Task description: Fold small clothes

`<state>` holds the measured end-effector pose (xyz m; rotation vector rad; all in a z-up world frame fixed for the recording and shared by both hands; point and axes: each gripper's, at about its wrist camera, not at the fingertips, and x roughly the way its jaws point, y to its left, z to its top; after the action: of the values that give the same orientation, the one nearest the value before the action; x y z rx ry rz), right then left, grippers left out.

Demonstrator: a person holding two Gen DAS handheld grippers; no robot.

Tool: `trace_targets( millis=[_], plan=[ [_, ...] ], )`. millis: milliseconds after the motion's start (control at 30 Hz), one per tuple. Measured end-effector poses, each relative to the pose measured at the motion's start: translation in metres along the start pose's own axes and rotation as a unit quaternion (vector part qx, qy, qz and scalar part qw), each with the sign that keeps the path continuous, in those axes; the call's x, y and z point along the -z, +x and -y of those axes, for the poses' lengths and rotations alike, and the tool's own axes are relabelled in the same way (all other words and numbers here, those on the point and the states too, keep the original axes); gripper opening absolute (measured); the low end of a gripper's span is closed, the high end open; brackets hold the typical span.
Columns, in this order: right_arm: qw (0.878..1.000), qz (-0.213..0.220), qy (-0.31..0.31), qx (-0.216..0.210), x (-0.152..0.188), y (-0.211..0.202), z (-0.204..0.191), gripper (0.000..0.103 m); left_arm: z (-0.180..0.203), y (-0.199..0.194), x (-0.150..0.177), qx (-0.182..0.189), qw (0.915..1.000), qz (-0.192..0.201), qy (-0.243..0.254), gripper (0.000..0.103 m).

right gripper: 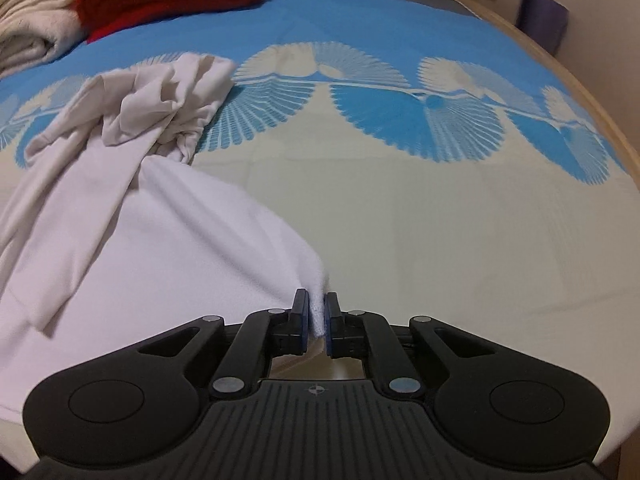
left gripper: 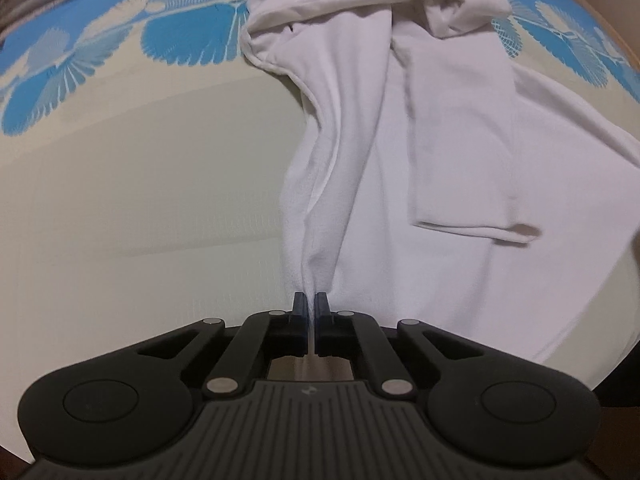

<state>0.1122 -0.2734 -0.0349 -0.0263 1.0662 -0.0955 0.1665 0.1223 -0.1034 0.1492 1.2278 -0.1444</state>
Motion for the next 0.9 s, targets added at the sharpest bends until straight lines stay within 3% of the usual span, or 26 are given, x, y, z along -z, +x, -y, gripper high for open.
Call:
trace_targets(
  millis=[233, 367, 467, 533, 600, 767, 900],
  plan=[
    [0.994, -0.088, -0.017, 0.054, 0.031, -0.010, 0.012, 0.007, 0.005, 0.003, 0.015, -0.018, 0.9987, -0.033, 0.036, 0.002],
    [0.992, -0.112, -0.026, 0.049, 0.039, -0.002, 0.007, 0.010, 0.009, -0.001, 0.018, -0.017, 0.9984, -0.036, 0.039, 0.005],
    [0.995, -0.077, 0.002, 0.058, 0.036, -0.011, 0.014, 0.018, 0.009, -0.010, 0.015, -0.015, 0.9994, -0.020, 0.025, 0.009],
    [0.997, -0.042, 0.020, 0.056, 0.031, -0.021, 0.023, 0.025, 0.007, -0.017, 0.009, -0.015, 0.9997, -0.006, 0.016, 0.020],
    [0.998, -0.006, 0.034, 0.050, 0.023, -0.032, 0.028, 0.025, 0.007, -0.025, 0.005, -0.017, 0.9998, 0.010, 0.004, 0.031],
    [0.998, 0.048, 0.040, 0.005, -0.006, -0.045, 0.024, 0.027, 0.009, -0.039, -0.014, -0.028, 0.9984, 0.036, -0.032, 0.037],
    [0.997, 0.066, 0.022, -0.031, -0.030, -0.047, 0.004, 0.027, 0.009, -0.048, -0.029, -0.034, 0.9953, 0.059, -0.069, 0.038]
  ],
)
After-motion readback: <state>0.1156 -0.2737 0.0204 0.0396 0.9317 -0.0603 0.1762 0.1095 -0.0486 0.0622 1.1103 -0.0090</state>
